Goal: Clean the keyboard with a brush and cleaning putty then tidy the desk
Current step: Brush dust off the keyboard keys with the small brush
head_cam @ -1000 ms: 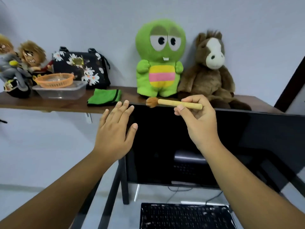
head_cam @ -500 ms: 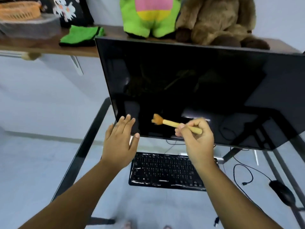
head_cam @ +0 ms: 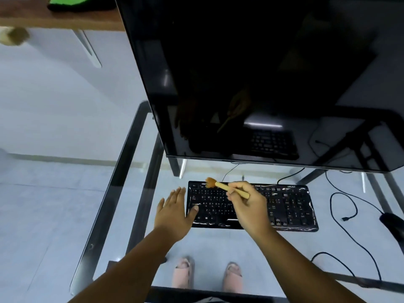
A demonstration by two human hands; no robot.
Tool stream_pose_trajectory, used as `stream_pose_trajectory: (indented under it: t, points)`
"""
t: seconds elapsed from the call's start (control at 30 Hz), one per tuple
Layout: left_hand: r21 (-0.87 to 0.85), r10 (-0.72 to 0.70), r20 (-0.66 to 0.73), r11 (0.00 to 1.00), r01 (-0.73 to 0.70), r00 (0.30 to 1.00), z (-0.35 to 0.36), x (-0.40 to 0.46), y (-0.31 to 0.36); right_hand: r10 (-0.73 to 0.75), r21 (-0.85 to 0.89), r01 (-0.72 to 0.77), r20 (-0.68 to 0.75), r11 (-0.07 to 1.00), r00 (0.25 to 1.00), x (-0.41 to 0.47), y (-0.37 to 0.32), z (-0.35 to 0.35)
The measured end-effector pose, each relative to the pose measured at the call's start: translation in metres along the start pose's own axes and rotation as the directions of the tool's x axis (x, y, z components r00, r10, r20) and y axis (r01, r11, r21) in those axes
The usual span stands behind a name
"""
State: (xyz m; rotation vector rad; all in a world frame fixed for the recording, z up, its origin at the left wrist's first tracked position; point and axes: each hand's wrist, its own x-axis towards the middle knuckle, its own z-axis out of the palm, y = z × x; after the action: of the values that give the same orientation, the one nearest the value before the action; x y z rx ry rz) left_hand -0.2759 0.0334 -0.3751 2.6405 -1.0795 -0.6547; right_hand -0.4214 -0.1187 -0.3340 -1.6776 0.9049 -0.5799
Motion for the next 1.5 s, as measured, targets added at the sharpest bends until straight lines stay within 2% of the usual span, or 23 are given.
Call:
stream_pose_trajectory:
  t: [0.2,0.27,0.37,0.47,0.53,0.6,0.63,0.7,0.77,0.8,0.87,0.93,1.0,1.07,1.1,1.2,1.23,1.3,1.37,1.5]
  points:
    - [0.002,0.027,0.138,1.0,-0.027,0.99,0.011,0.005,-0.017,-0.113,-0.142,0.134,0.144,0.981,0.983,-0.004,0.011,0.032]
    - [0.03,0.048,0.172,0.998,-0.054,0.984,0.013,0.005,-0.022,-0.147,-0.263,0.195,0.191,0.945,0.971,-0.007,0.016,0.035]
    - [0.081,0.089,0.19,0.991,-0.106,0.978,0.014,0.005,-0.03,-0.158,-0.419,0.198,0.129,0.886,0.979,-0.013,0.024,0.035]
    - [0.102,0.108,0.195,0.986,-0.13,0.975,0.015,0.004,-0.034,-0.189,-0.346,0.197,0.058,0.917,0.98,-0.016,0.022,0.038]
    - [0.109,0.113,0.198,0.985,-0.137,0.974,0.016,0.004,-0.036,-0.19,-0.284,0.227,0.153,0.931,0.97,-0.016,0.016,0.043]
    - [0.123,0.118,0.193,0.982,-0.144,0.974,0.018,0.004,-0.038,-0.172,-0.338,0.252,0.249,0.907,0.953,-0.017,0.013,0.047]
    - [0.13,0.121,0.19,0.981,-0.147,0.974,0.019,0.004,-0.038,-0.179,-0.392,0.26,0.23,0.882,0.956,-0.018,0.015,0.047]
    - [0.131,0.13,0.185,0.979,-0.155,0.974,0.019,0.004,-0.04,-0.219,-0.461,0.236,0.09,0.855,0.972,-0.019,0.021,0.043]
    - [0.122,0.136,0.18,0.98,-0.159,0.974,0.02,0.004,-0.041,-0.222,-0.427,0.195,-0.014,0.883,0.975,-0.02,0.024,0.038]
    - [0.118,0.136,0.179,0.98,-0.159,0.974,0.02,0.004,-0.041,-0.213,-0.383,0.196,-0.004,0.903,0.977,-0.021,0.025,0.037]
    - [0.114,0.136,0.181,0.981,-0.158,0.974,0.021,0.004,-0.04,-0.184,-0.32,0.211,0.113,0.923,0.976,-0.022,0.024,0.038]
    - [0.114,0.134,0.182,0.981,-0.156,0.974,0.021,0.004,-0.041,-0.173,-0.375,0.227,0.172,0.899,0.97,-0.024,0.026,0.039]
    - [0.11,0.134,0.182,0.982,-0.155,0.974,0.02,0.004,-0.04,-0.177,-0.435,0.183,0.055,0.882,0.983,-0.024,0.031,0.038]
    - [0.102,0.136,0.177,0.983,-0.156,0.975,0.02,0.004,-0.04,-0.18,-0.415,0.145,-0.047,0.898,0.983,-0.022,0.031,0.036]
    - [0.098,0.136,0.174,0.983,-0.155,0.975,0.02,0.004,-0.04,-0.187,-0.382,0.161,-0.031,0.91,0.982,-0.021,0.029,0.036]
    - [0.092,0.133,0.167,0.984,-0.15,0.977,0.02,0.003,-0.04,-0.191,-0.35,0.23,0.141,0.908,0.971,-0.021,0.025,0.034]
    - [0.087,0.131,0.162,0.985,-0.147,0.978,0.02,0.003,-0.039,-0.19,-0.392,0.228,0.135,0.891,0.972,-0.02,0.027,0.033]
    - [0.063,0.118,0.149,0.99,-0.128,0.982,0.019,0.004,-0.037,-0.171,-0.442,0.148,-0.012,0.885,0.985,-0.017,0.034,0.026]
    - [0.05,0.087,0.135,0.994,-0.094,0.987,0.017,0.004,-0.031,-0.149,-0.384,0.091,-0.126,0.919,0.981,-0.017,0.036,0.018]
    - [0.067,0.067,0.035,0.995,-0.07,0.997,0.018,0.005,-0.018,-0.123,-0.322,0.114,-0.009,0.94,0.992,-0.022,0.038,0.009]
